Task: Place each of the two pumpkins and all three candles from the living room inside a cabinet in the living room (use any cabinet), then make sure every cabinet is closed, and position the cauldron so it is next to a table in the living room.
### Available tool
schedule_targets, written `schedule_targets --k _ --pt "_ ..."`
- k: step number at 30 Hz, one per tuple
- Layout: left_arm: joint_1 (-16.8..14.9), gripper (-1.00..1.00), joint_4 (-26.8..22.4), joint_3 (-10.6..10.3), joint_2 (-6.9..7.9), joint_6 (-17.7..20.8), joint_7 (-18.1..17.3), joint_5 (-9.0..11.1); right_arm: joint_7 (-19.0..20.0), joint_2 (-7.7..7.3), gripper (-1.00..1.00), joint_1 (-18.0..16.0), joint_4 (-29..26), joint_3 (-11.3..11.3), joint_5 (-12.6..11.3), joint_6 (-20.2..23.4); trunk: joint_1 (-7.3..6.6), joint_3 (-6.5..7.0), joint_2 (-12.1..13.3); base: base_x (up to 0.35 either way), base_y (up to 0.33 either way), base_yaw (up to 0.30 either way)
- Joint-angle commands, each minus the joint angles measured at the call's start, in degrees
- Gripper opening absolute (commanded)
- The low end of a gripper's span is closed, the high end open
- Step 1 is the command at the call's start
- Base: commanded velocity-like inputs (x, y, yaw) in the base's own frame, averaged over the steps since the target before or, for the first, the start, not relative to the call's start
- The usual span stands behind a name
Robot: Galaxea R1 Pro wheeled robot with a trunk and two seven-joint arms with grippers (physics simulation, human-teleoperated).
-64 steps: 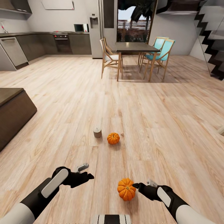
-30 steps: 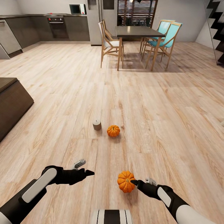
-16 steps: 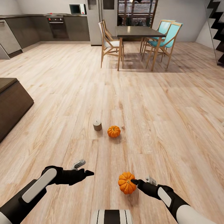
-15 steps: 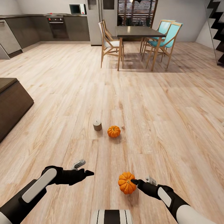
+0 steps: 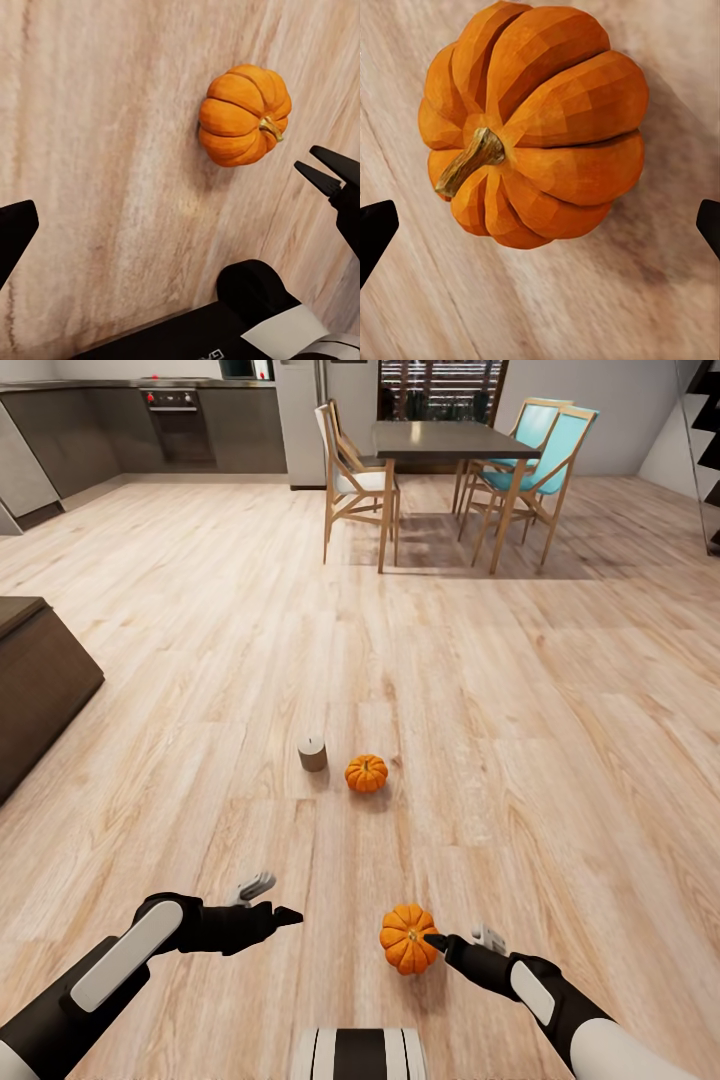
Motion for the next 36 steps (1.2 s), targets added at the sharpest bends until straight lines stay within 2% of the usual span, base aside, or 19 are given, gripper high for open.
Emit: schedule_targets --k 1,9,15,20,23,29,36 --pt "-0.04 1.0 -0.06 -0.1 0.04 -0.03 0.52 0.6 0.0 -0.07 1.0 -0.02 -0.05 0.47 -0.61 0.16 -0.01 -0.04 -0.02 0.0 0.0 0.0" --pt "-0.04 1.0 -0.07 -0.1 0.08 -0.01 0.58 0.61 0.16 -0.08 1.0 -0.02 -0.05 0.48 -0.67 0.11 0.17 -1.59 -0.11 0.0 0.0 0.0" --pt "-0.04 1.0 -0.07 -0.11 0.03 -0.04 0.59 0.61 0.22 -0.09 1.0 -0.02 -0.05 0.48 -0.67 0.09 0.17 -1.59 -0.11 0.0 0.0 0.0" --pt "-0.04 1.0 -0.07 -0.13 0.03 -0.07 0.59 0.61 0.25 -0.09 1.0 -0.02 -0.05 0.48 -0.69 -0.04 0.3 -2.7 -0.18 0.0 0.0 0.0" --pt "-0.04 1.0 -0.07 -0.13 0.03 -0.05 0.6 0.61 0.64 -0.09 1.0 -0.02 -0.05 0.48 -0.85 -0.16 0.3 -2.7 -0.18 0.0 0.0 0.0" --pt "-0.04 1.0 -0.07 -0.17 0.03 -0.04 0.6 0.61 2.73 -0.57 1.0 -0.02 0.03 0.55 -3.39 -0.81 0.3 -2.7 -0.18 0.0 0.0 0.0" --pt "-0.04 1.0 -0.08 -0.19 0.03 -0.09 0.6 0.61 3.13 -1.18 1.0 -0.02 0.04 0.56 -3.97 -0.93 0.3 -2.7 -0.18 0.012 0.009 0.0"
